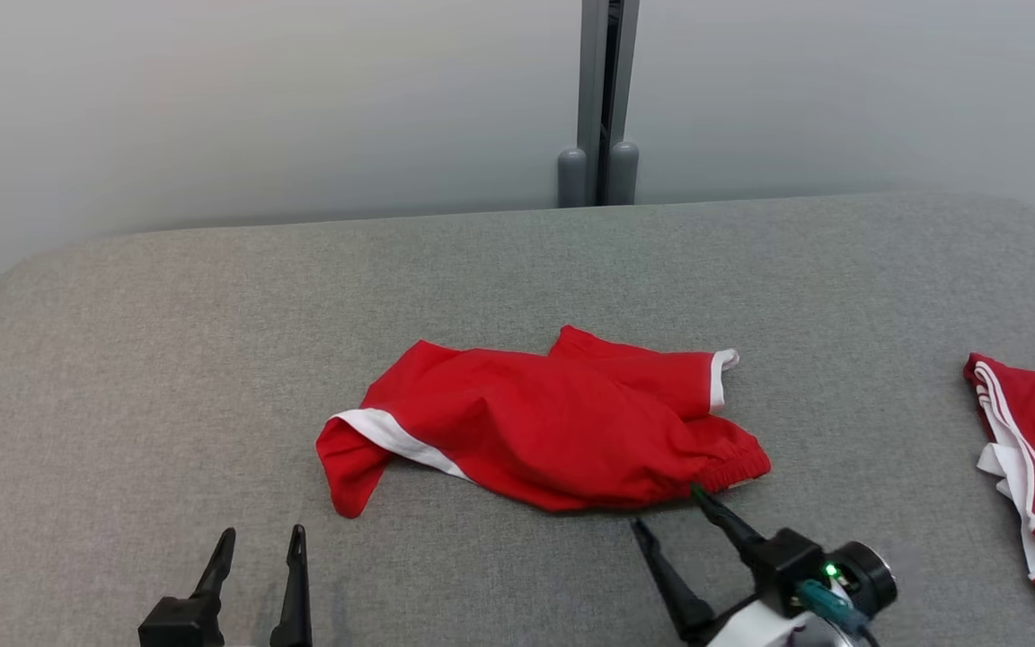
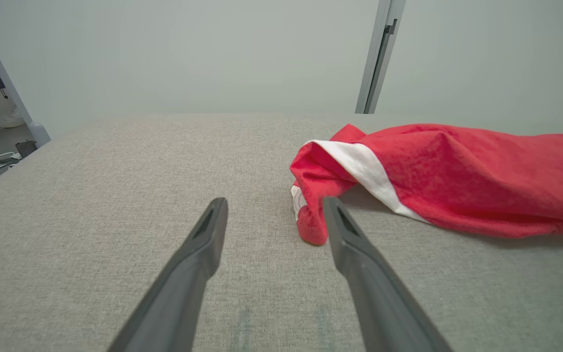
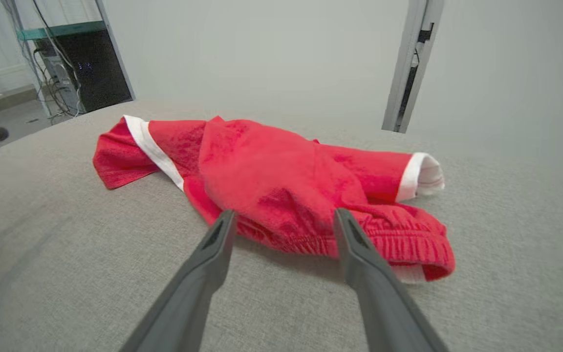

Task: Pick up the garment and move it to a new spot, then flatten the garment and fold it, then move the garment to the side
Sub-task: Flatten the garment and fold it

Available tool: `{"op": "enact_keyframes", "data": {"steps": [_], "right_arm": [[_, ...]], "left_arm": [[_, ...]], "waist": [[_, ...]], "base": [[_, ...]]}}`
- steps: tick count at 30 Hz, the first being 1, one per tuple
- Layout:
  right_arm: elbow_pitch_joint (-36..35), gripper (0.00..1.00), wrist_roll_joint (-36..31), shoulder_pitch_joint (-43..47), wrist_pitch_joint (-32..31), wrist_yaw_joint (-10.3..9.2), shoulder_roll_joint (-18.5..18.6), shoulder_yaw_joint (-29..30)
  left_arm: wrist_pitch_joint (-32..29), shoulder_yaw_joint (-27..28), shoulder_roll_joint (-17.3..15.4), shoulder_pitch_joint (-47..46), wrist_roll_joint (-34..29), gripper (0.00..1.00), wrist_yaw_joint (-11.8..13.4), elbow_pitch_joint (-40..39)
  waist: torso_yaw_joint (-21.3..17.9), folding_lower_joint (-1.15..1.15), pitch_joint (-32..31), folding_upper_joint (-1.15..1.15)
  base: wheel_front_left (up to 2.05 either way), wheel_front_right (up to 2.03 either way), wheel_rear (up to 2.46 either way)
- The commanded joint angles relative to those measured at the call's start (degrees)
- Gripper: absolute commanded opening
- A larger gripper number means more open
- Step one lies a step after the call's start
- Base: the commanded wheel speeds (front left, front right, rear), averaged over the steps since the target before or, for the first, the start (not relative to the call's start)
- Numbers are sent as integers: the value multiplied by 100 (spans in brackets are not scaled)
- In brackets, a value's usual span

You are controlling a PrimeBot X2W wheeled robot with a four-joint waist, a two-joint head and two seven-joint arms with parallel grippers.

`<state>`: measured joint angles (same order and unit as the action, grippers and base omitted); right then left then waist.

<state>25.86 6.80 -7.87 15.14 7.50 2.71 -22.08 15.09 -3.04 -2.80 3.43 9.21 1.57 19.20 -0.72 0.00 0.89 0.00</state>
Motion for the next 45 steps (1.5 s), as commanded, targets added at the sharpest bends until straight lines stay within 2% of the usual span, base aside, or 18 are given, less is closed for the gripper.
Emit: {"op": "enact_keyframes", "data": {"steps": [1,8,16,17,18,19,24,31,35,39,40,41,42,45], "right_arm": [[47,100,-68,-136,-4,-2,44,-137],[868,100,-518,-1058,-3,-2,180,-1055],[1909,100,-912,-1756,-3,-2,245,-1254],[2023,77,-937,-1817,-3,-2,244,-1246],[2108,44,-972,-1876,-3,-2,240,-1240],[2177,0,-1002,-1930,-3,-2,233,-1243],[2155,0,-916,-2191,-3,-2,238,-1113],[1968,0,-795,-2683,-3,-2,656,-640],[2066,0,-841,-3108,-3,-2,948,-267],[2551,0,-903,-3503,-29,-2,1095,-120],[2716,25,-899,-3587,-70,-2,1140,-91],[2873,81,-876,-3640,-79,-2,1145,-93],[3002,100,-784,-3697,-63,-2,1117,-66],[3219,100,-680,-3854,-26,-2,1113,4]], "left_arm": [[7,-10,-21,49,29,100,9,11],[7,-115,-22,-118,126,100,-12,57],[7,-191,-21,-128,255,100,31,84],[7,-208,-20,-147,264,100,40,80],[7,-222,-21,-163,273,100,42,73],[7,-231,-22,-171,280,100,51,66],[7,-286,-22,-226,320,100,62,31],[7,-420,-20,-386,376,100,27,15],[7,-656,-21,-601,404,100,-4,14],[7,-970,-20,-849,454,100,-40,-3],[7,-1019,-27,-896,475,100,-23,-5],[7,-1076,-25,-937,503,100,-4,-15],[7,-1122,-21,-984,507,100,2,-24],[7,-1156,-22,-1015,544,100,48,-44]], "waist": [[50,0,28,0],[344,0,175,0],[558,0,310,0],[572,0,334,0],[583,0,354,0],[594,0,377,0],[623,0,497,0],[735,0,737,0],[993,0,1006,0],[1352,0,1318,0],[1421,0,1383,0],[1488,0,1439,0],[1538,0,1487,0],[1572,0,1533,0]], "base": [[0,0,0],[0,0,0],[0,0,0],[0,0,0],[0,0,0],[0,0,0],[0,0,0],[0,0,0],[0,0,0],[0,0,0],[0,0,0],[0,0,0],[0,0,0],[0,0,0]]}}
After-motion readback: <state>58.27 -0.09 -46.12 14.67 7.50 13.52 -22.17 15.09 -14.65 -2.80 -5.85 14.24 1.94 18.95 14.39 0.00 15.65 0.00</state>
